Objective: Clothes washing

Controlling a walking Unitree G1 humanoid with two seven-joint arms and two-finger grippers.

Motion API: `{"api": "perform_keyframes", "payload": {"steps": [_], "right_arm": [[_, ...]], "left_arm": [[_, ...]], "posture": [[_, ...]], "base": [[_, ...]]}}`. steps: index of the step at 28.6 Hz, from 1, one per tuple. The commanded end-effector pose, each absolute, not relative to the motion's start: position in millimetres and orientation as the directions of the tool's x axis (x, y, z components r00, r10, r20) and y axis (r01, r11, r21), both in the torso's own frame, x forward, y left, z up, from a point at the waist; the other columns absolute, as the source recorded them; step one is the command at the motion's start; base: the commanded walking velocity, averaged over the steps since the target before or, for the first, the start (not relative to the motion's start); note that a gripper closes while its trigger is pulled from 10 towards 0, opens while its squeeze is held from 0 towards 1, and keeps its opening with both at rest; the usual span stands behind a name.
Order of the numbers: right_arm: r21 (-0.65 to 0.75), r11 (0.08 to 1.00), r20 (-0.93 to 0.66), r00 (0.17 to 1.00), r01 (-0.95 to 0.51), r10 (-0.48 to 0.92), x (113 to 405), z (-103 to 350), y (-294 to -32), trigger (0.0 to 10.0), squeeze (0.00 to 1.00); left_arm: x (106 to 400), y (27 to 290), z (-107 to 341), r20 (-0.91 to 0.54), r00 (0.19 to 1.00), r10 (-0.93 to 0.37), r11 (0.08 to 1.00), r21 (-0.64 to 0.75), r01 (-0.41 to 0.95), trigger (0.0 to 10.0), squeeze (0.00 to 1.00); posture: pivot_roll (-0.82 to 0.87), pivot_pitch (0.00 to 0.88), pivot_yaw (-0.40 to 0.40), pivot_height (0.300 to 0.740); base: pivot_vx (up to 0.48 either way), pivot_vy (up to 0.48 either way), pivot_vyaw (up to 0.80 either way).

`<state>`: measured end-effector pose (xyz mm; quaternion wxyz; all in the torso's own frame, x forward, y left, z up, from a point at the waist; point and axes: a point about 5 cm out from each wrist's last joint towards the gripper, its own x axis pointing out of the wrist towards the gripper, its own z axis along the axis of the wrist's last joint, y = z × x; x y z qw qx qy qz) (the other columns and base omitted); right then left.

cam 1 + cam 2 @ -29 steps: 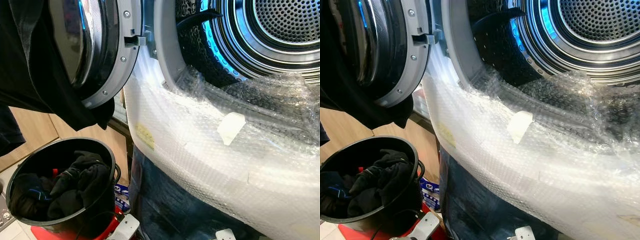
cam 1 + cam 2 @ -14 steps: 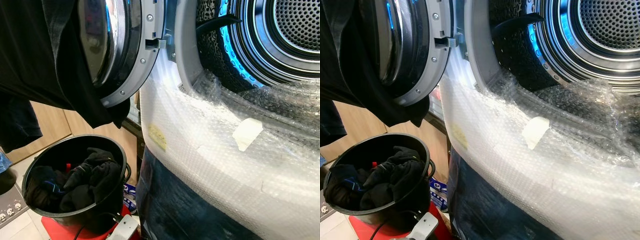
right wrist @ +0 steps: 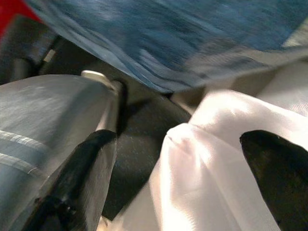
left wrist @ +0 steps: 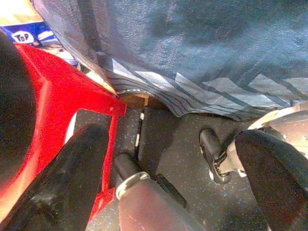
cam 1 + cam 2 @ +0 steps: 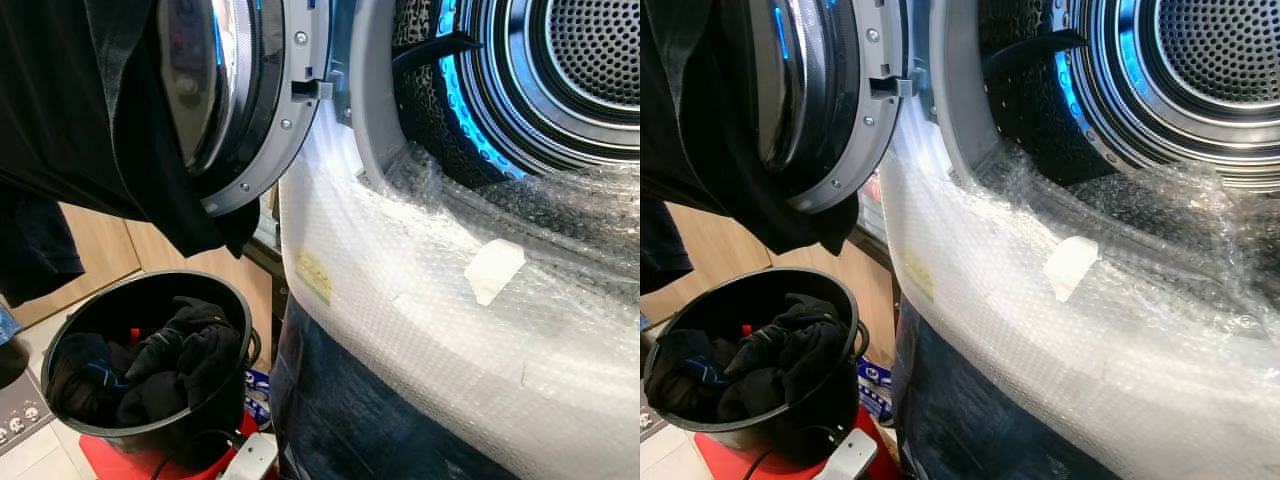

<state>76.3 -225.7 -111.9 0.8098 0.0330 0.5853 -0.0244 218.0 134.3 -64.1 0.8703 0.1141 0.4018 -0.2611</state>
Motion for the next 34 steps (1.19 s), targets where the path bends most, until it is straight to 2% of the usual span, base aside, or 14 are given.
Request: {"api": "perform_keyframes", "payload": {"steps": [1, 5, 6, 7, 8, 10, 12, 17, 18, 22, 25, 28, 32, 34], "right_arm": [[0.063, 0.997, -0.934, 0.355, 0.038, 0.045, 77, -111, -223, 10.0, 0.00], [0.117, 0.993, -0.904, 0.412, -0.012, 0.112, 80, -107, -227, 10.0, 0.00], [0.156, 0.988, -0.888, 0.439, 0.006, 0.138, 82, -105, -228, 10.0, 0.00], [0.252, 0.966, -0.842, 0.502, 0.048, 0.195, 87, -101, -231, 10.0, 0.00], [0.252, 0.966, -0.842, 0.502, 0.048, 0.195, 87, -101, -231, 10.0, 0.00], [0.372, 0.927, -0.768, 0.577, 0.048, 0.278, 96, -94, -232, 10.0, 0.00], [0.402, 0.915, -0.739, 0.589, -0.003, 0.327, 100, -92, -230, 10.0, 0.00], [0.343, 0.921, -0.779, 0.493, -0.183, 0.388, 100, -95, -217, 10.0, 0.00], [0.325, 0.915, -0.806, 0.436, -0.240, 0.401, 95, -98, -212, 10.0, 0.00], [0.206, 0.945, -0.883, 0.369, -0.254, 0.292, 92, -104, -213, 10.0, 0.00], [0.076, 0.947, -0.919, 0.348, -0.312, 0.188, 99, -105, -215, 10.0, 0.00], [0.050, 0.886, -0.933, 0.294, -0.462, 0.206, 106, -106, -203, 10.0, 0.00], [0.016, 0.836, -0.941, 0.273, -0.548, 0.197, 110, -107, -197, 10.0, 0.00], [0.011, 0.823, -0.935, 0.286, -0.569, 0.210, 115, -106, -191, 10.0, 0.00]], "left_arm": [[214, 134, -66, -0.764, 0.534, -0.362, 0.832, -0.007, 0.554, 10.0, 0.00], [213, 134, -67, -0.764, 0.533, -0.363, 0.835, -0.012, 0.550, 10.0, 0.00], [213, 134, -67, -0.764, 0.533, -0.364, 0.834, -0.013, 0.551, 10.0, 0.00], [213, 134, -67, -0.765, 0.531, -0.365, 0.834, -0.014, 0.552, 10.0, 0.00], [213, 134, -67, -0.765, 0.531, -0.365, 0.834, -0.014, 0.552, 10.0, 0.00], [213, 134, -67, -0.764, 0.531, -0.365, 0.834, -0.015, 0.552, 10.0, 0.00], [213, 134, -67, -0.764, 0.532, -0.365, 0.835, -0.017, 0.550, 10.0, 0.00], [215, 134, -65, -0.758, 0.537, -0.370, 0.838, -0.023, 0.545, 10.0, 0.00], [217, 133, -64, -0.748, 0.547, -0.375, 0.834, -0.015, 0.552, 10.0, 0.00], [229, 130, -55, -0.704, 0.591, -0.395, 0.796, 0.058, 0.602, 10.0, 0.00], [250, 115, -36, -0.591, 0.656, -0.468, 0.810, 0.008, 0.586, 10.0, 0.00], [259, 91, -22, -0.542, 0.595, -0.594, 0.690, 0.037, 0.722, 10.0, 0.00], [262, 89, -17, -0.517, 0.585, -0.625, 0.657, 0.056, 0.752, 10.0, 0.00], [265, 82, -7, -0.465, 0.550, -0.694, 0.587, 0.078, 0.806, 10.0, 0.00]], "posture": [[0.19, 0.000, -0.112, 0.740], [0.18, 0.000, -0.111, 0.740], [0.18, 0.000, -0.110, 0.740], [0.18, 0.000, -0.109, 0.740], [0.18, 0.000, -0.109, 0.740], [0.18, 0.000, -0.108, 0.740], [0.17, 0.000, -0.108, 0.740], [0.17, 0.009, -0.109, 0.740], [0.17, 0.015, -0.106, 0.740], [0.16, 0.023, -0.096, 0.740], [0.19, 0.033, -0.098, 0.740], [0.21, 0.040, -0.099, 0.740], [0.21, 0.036, -0.091, 0.740], [0.21, 0.036, -0.089, 0.740]], "base": [[0.000, 0.000, 0.00], [0.000, 0.000, 0.00], [0.000, 0.000, 0.00], [0.000, 0.000, 0.00], [0.000, 0.000, 0.00], [0.000, 0.000, 0.00], [0.000, 0.000, 0.00], [0.000, 0.000, 0.00], [0.000, 0.000, 0.00], [0.000, 0.000, 0.00], [0.000, 0.000, 0.00], [0.000, 0.000, 0.00], [0.000, 0.000, 0.00], [0.000, 0.000, 0.00]]}}
